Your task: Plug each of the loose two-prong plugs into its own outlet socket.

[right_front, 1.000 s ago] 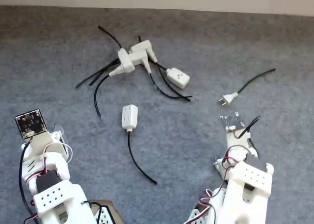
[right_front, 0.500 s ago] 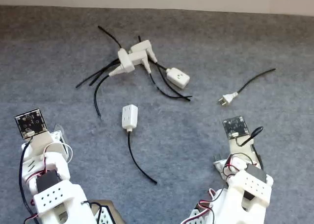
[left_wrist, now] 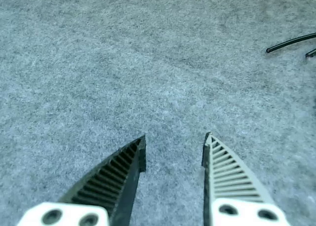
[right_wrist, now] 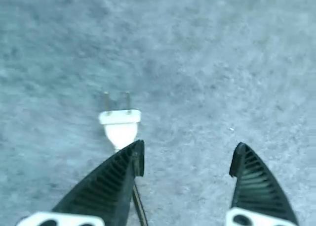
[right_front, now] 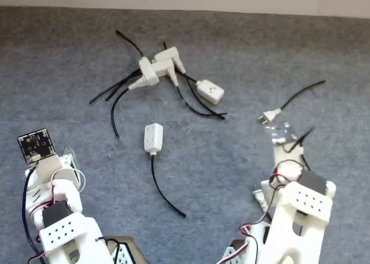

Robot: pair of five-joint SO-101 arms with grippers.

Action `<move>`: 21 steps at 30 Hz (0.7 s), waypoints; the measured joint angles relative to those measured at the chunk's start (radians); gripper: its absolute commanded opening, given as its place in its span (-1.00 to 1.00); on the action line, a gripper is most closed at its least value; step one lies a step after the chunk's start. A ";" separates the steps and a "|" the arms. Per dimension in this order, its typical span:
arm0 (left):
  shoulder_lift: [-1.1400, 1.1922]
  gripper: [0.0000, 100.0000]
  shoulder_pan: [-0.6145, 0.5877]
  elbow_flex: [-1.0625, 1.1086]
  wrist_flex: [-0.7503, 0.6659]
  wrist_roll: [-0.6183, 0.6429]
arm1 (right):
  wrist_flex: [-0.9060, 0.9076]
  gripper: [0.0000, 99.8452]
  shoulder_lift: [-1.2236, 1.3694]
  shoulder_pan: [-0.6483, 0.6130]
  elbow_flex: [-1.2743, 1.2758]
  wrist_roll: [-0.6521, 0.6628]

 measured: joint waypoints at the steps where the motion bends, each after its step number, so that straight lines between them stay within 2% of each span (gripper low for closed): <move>1: 0.000 -0.60 0.000 0.000 0.000 0.000 | 0.002 -0.45 0.000 -0.017 0.000 -0.015; 4: 0.000 -0.60 0.000 0.000 0.000 0.000 | -0.014 -0.45 0.000 -0.058 0.015 -0.057; 11: 0.000 -0.60 0.000 0.000 0.000 0.000 | -0.155 -0.45 -0.003 -0.069 0.170 -0.071; 21: 0.000 -0.60 0.000 0.000 0.000 0.000 | -0.164 -0.45 -0.009 -0.089 0.203 -0.071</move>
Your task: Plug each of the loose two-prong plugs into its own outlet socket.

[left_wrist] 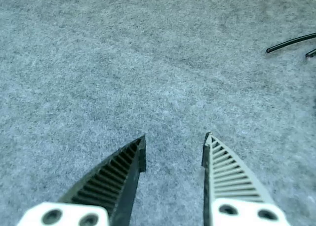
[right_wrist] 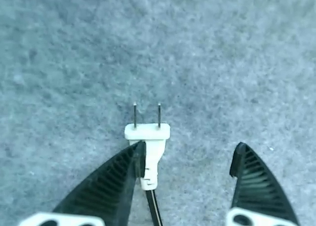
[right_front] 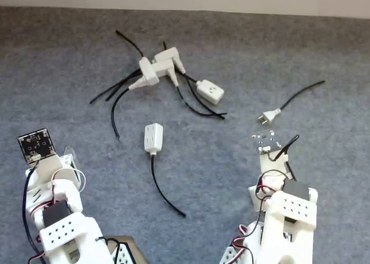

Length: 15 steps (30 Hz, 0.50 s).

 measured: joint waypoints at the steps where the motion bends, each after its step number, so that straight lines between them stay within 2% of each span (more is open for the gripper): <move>1: 0.000 -0.60 0.000 0.000 0.000 0.000 | 0.006 -0.45 0.000 -0.014 0.000 0.000; 8: 0.000 -0.60 0.000 0.000 0.000 0.000 | 0.055 -0.46 0.009 -0.149 0.009 -0.078; 15: 0.000 -0.60 0.000 0.000 0.000 0.000 | 0.058 -0.77 0.009 -0.155 0.011 -0.092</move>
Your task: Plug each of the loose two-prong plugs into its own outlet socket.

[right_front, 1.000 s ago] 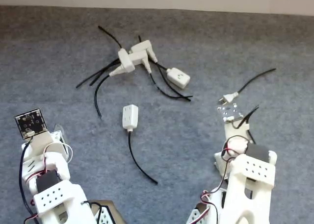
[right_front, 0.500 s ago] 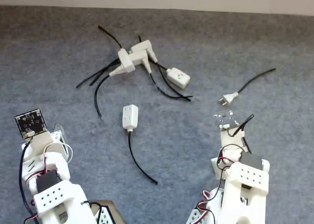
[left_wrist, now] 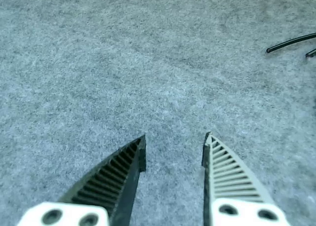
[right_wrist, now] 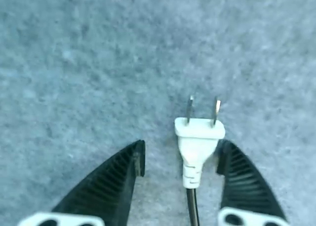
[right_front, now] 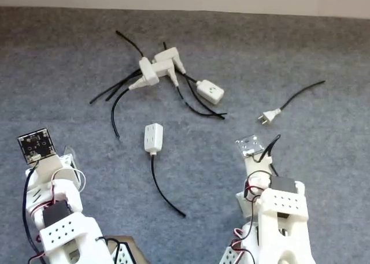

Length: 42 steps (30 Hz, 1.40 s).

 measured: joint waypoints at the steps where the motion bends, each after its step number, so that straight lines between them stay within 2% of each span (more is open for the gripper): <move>1: 0.000 -0.60 0.000 0.000 0.000 0.000 | -0.003 -0.78 0.000 0.002 -0.002 0.000; 9: 0.000 -0.60 0.000 0.000 0.000 0.000 | 0.015 -0.79 -0.005 0.002 -0.003 0.000; 14: 0.000 -0.60 0.000 0.000 0.000 0.000 | 0.126 -0.80 0.000 -0.049 -0.080 0.000; 18: 0.000 -0.60 0.000 0.000 0.000 0.000 | 0.180 -0.93 0.000 -0.100 -0.133 0.000; 22: 0.000 -0.60 0.000 0.000 0.000 0.000 | 0.173 -0.92 0.002 -0.101 -0.170 0.000; 31: 0.000 -0.60 0.000 0.000 0.000 0.000 | -0.149 -0.92 0.005 -0.026 -0.181 0.000; 36: 0.000 -0.60 0.000 0.000 0.000 0.000 | -0.239 -0.92 0.161 -0.023 -0.181 0.000; 42: 0.000 -0.60 0.000 0.000 0.000 0.000 | -0.316 -0.61 0.480 -0.020 -0.249 0.000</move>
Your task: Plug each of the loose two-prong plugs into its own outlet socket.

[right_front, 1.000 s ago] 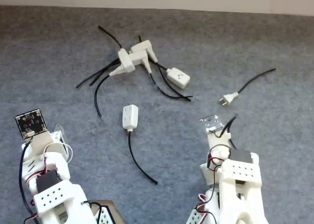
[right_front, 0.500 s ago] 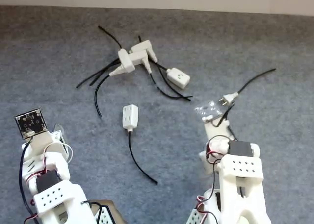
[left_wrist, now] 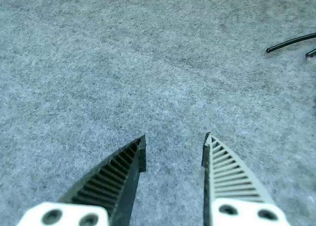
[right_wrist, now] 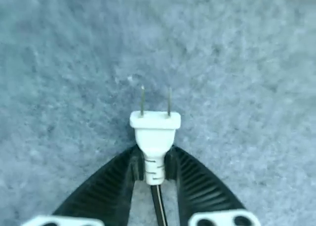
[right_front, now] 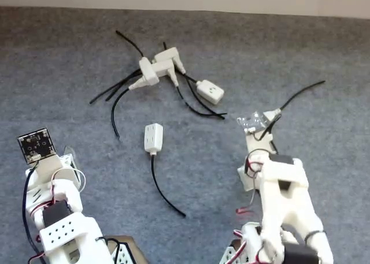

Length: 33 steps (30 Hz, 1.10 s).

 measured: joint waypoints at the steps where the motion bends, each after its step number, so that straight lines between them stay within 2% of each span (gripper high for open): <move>1: 0.000 -0.60 0.000 0.000 0.000 0.000 | 0.000 -0.56 0.051 0.000 -0.025 0.000; 6: 0.000 -0.60 0.000 0.000 0.000 0.000 | 0.002 -0.55 0.184 0.043 -0.121 -0.003; 12: 0.000 -0.60 0.000 0.000 0.000 0.000 | 0.000 -0.55 0.187 0.141 -0.189 0.000; 23: 0.000 -0.60 0.000 0.000 0.000 0.000 | -0.008 -0.55 0.196 0.295 -0.215 0.141; 33: 0.000 -0.60 0.000 0.000 0.000 0.000 | -0.009 -0.55 0.213 0.477 -0.351 0.153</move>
